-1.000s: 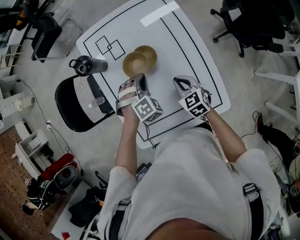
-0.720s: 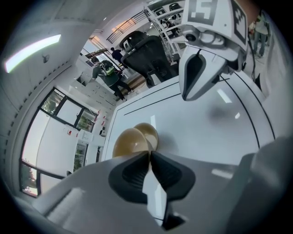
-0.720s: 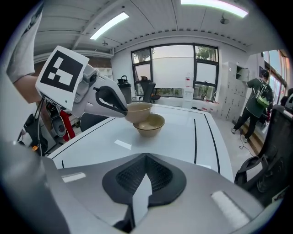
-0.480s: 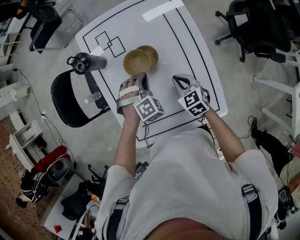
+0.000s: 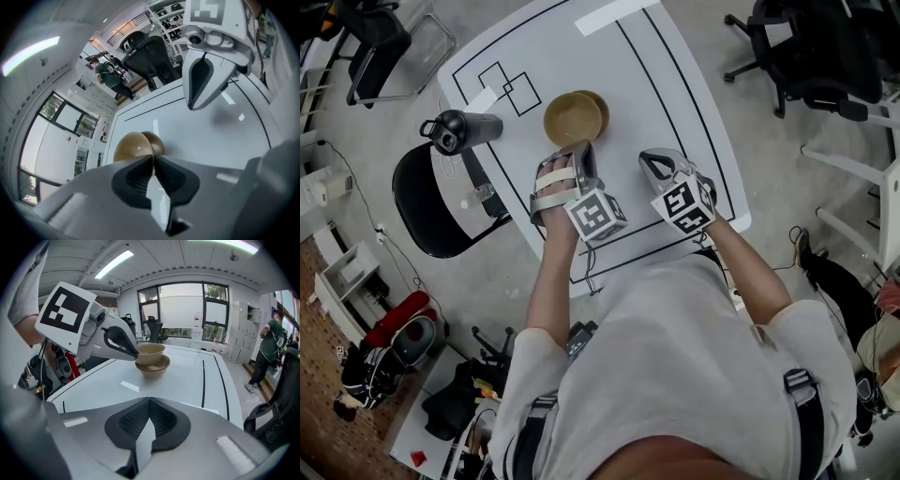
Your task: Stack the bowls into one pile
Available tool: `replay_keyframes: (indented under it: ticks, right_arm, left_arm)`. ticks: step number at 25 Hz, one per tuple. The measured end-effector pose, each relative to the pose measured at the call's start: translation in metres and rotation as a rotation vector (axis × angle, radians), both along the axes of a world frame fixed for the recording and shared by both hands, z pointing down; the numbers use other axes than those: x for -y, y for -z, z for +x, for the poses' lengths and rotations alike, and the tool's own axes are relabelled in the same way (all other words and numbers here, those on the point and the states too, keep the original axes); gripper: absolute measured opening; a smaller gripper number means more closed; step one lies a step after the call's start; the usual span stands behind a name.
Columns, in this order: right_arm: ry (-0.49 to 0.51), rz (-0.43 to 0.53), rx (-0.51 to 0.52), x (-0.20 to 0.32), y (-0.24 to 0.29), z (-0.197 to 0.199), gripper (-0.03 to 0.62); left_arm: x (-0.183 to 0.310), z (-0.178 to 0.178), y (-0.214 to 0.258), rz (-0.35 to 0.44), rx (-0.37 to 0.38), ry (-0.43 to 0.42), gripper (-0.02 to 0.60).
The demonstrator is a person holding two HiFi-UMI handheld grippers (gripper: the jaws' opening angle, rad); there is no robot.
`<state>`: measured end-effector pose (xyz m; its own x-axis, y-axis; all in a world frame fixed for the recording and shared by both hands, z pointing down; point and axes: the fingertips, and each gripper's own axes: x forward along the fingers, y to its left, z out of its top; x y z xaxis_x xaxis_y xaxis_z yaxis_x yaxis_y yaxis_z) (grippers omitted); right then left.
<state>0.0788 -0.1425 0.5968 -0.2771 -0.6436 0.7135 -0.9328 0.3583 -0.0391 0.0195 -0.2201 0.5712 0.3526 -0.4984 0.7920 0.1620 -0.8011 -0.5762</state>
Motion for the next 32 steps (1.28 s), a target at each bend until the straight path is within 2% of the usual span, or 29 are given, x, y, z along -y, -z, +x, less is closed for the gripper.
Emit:
replay_keyframes:
  ticks: [32]
  right_arm:
    - [-0.001, -0.039, -0.002, -0.002, -0.016, 0.020, 0.000]
  left_arm:
    - [-0.004, 0.016, -0.022, -0.020, 0.018, 0.012, 0.018]
